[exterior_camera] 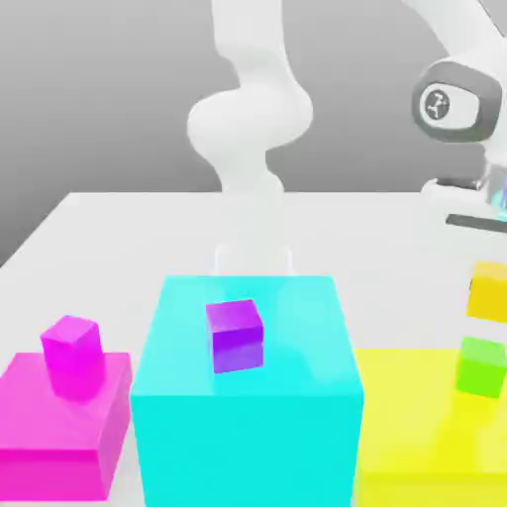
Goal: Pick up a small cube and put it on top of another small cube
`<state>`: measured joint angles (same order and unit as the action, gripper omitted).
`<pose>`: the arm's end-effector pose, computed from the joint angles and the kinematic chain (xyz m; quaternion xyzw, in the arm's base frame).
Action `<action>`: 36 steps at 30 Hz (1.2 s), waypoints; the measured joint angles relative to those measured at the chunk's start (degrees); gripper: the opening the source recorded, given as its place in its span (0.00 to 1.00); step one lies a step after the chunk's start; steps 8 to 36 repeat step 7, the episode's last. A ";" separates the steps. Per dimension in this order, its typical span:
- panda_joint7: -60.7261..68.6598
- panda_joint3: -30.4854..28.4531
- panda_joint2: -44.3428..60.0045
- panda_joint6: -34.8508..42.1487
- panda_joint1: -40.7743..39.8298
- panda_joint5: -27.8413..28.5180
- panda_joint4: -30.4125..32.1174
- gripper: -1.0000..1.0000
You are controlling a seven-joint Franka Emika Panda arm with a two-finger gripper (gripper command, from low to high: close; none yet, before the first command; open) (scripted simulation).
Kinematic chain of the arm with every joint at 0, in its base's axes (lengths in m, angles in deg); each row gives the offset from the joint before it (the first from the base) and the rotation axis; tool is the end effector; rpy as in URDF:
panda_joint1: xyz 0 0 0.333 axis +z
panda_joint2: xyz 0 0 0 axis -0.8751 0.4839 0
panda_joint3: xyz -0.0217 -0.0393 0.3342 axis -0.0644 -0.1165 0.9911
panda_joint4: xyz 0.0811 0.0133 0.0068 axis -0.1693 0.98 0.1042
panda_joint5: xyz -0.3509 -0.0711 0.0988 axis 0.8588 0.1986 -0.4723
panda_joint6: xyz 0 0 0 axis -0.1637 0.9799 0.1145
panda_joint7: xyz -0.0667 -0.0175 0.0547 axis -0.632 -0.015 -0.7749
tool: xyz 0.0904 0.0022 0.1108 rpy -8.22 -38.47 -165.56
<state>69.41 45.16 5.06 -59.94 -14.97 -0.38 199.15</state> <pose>0.3475 0.2890 0.3075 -0.5764 -0.8172 0.0008 0.0011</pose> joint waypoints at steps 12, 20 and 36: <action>0.45 -0.28 5.67 -6.85 0.20 -0.95 1.23 1.00; 0.45 -0.28 5.67 -6.85 0.20 -0.95 1.23 1.00; 0.45 -0.28 5.67 -6.85 0.20 -0.95 1.23 1.00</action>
